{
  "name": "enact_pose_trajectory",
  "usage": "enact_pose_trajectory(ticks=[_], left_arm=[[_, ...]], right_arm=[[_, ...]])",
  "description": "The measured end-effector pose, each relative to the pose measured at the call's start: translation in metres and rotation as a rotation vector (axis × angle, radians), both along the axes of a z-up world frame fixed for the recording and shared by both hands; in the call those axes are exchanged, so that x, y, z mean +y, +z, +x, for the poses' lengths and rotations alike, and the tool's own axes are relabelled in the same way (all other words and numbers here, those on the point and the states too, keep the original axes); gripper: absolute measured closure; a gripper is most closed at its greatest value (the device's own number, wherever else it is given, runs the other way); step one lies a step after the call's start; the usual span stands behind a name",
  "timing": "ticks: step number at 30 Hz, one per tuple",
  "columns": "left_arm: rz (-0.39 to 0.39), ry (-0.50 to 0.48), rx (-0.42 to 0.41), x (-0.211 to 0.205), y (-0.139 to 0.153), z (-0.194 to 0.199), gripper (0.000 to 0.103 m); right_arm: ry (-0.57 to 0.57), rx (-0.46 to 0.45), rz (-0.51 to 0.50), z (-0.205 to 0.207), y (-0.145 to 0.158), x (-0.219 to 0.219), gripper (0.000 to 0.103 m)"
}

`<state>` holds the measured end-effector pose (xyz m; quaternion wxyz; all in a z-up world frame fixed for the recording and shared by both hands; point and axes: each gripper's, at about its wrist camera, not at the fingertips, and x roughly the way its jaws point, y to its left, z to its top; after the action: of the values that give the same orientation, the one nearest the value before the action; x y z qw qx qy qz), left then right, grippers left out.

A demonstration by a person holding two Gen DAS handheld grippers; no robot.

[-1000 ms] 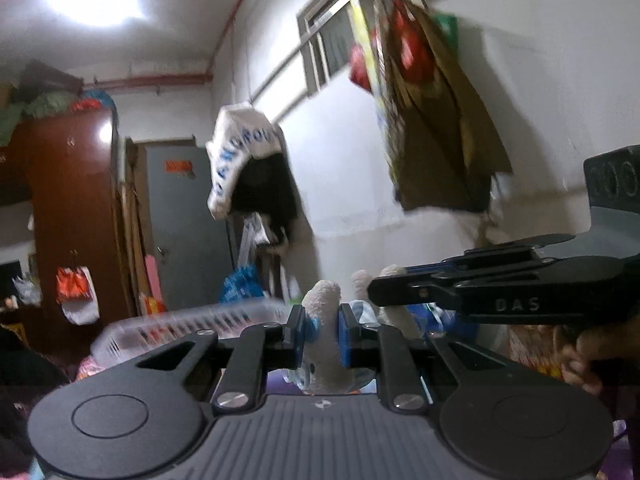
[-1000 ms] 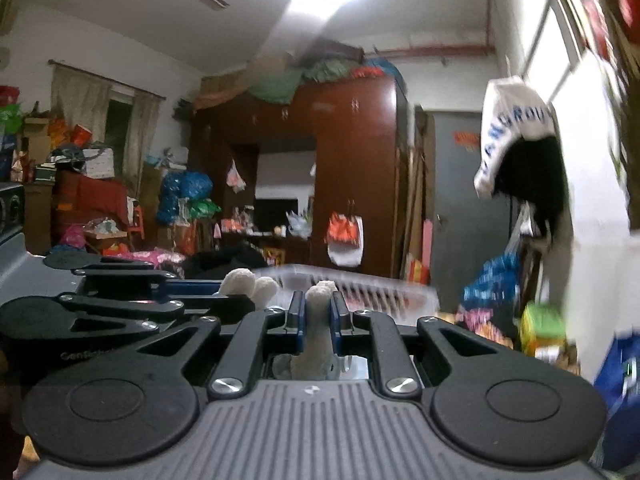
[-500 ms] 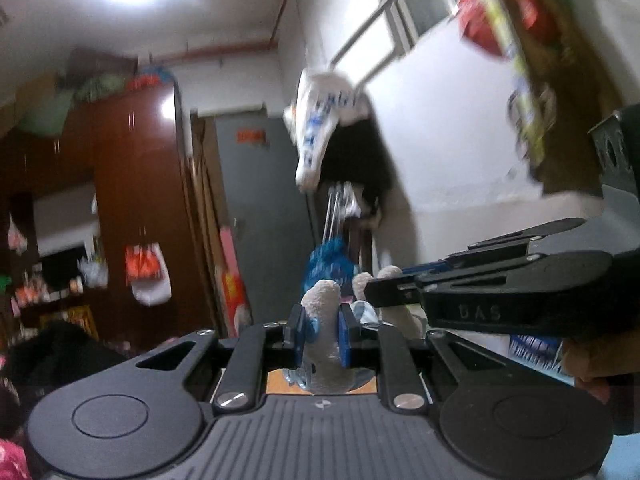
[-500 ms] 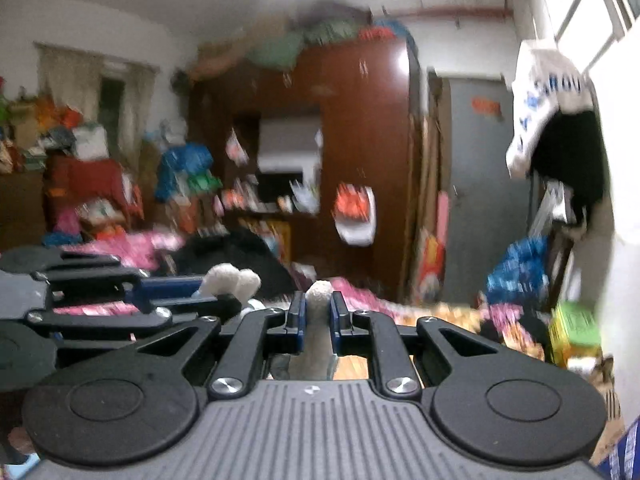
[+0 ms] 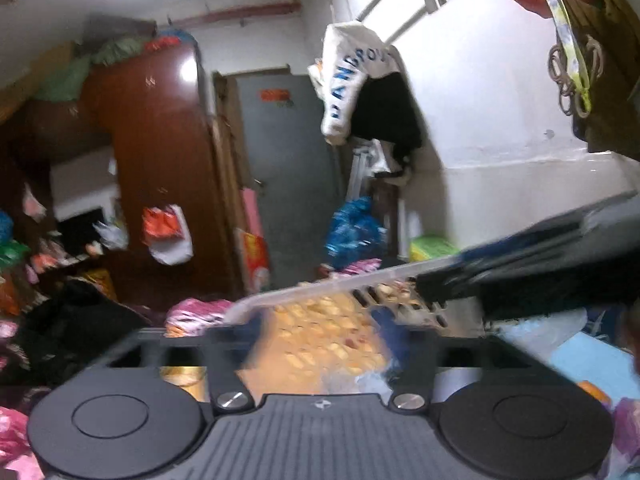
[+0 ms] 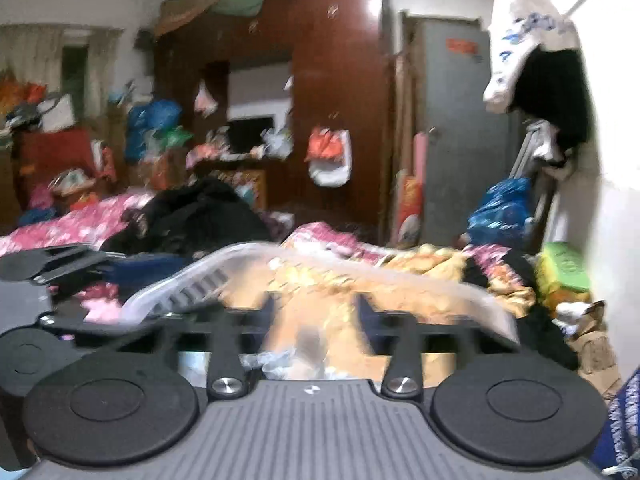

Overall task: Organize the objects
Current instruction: 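Carry both white items over the basket and open both tools, then grasp the purple packet in clear bag with right tool while left grasps wrapped purple box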

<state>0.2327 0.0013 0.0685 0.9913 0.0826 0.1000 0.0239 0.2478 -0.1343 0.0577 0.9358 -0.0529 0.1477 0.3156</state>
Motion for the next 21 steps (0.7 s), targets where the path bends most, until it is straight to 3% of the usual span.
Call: enact_pose_trajectory(ticks=[1,6,11,15,18,21], left_arm=[[-0.01,0.001,-0.021,0.002,0.002,-0.008,0.003],[-0.062,-0.016,-0.069,0.014,0.003,-0.062,0.0],[-0.08,-0.037,0.017,0.024,-0.032,-0.107,0.0],[-0.11,-0.137,0.078,0.025,-0.074,-0.139,0.0],[-0.066,-0.152,0.111,0.02,-0.092,-0.148,0.0],[-0.051,-0.166,0.141,0.017,-0.1,-0.149,0.0]], right_arm=[[-0.009,-0.011,0.022,-0.005,0.004,-0.012,0.004],[0.002,-0.002,0.159,-0.041,-0.004,-0.087,0.0],[-0.048,0.108,0.184,-0.072,-0.058,-0.151,0.0],[-0.031,0.22,0.114,-0.075,-0.09,-0.161,0.0],[-0.052,0.205,0.038,-0.077,-0.097,-0.153,0.0],[-0.036,0.201,0.025,-0.076,-0.098,-0.147,0.0]])
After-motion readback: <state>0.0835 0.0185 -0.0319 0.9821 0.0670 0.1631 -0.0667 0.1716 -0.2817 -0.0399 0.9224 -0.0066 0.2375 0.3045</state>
